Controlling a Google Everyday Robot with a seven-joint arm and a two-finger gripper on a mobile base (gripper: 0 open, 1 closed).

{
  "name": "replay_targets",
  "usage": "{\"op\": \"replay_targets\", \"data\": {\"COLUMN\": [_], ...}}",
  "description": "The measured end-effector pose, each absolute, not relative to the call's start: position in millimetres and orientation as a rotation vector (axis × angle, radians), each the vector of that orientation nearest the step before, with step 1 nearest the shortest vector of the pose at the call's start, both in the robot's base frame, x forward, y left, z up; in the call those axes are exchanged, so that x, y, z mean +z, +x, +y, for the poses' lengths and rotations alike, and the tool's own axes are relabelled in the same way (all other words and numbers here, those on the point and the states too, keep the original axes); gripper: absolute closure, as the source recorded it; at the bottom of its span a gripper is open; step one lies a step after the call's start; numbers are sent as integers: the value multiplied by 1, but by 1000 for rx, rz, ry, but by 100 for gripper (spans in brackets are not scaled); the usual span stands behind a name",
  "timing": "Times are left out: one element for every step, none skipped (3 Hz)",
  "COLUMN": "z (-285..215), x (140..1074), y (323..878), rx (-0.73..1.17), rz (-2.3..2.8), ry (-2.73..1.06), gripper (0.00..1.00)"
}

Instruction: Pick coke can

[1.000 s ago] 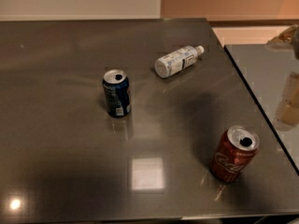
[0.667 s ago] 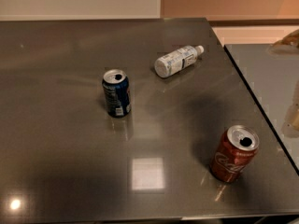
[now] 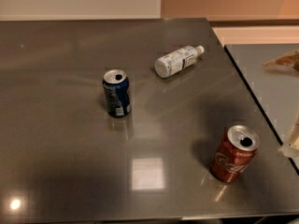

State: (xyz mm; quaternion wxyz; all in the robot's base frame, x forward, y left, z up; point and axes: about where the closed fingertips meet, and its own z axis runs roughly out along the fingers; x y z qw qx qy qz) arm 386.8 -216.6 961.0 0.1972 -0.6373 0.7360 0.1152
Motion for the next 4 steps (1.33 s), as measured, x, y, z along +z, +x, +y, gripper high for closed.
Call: {"op": "replay_targets", "data": {"z": [-213,-210,-206,-200], "x": [944,931,920,909], "y": [382,377,369,362], "rx": [380,429,479,521], "rz": [2020,1990,1962,1942], "ry": [-1784,-1777,-1775,-1773], "gripper": [0,0,0,0]}}
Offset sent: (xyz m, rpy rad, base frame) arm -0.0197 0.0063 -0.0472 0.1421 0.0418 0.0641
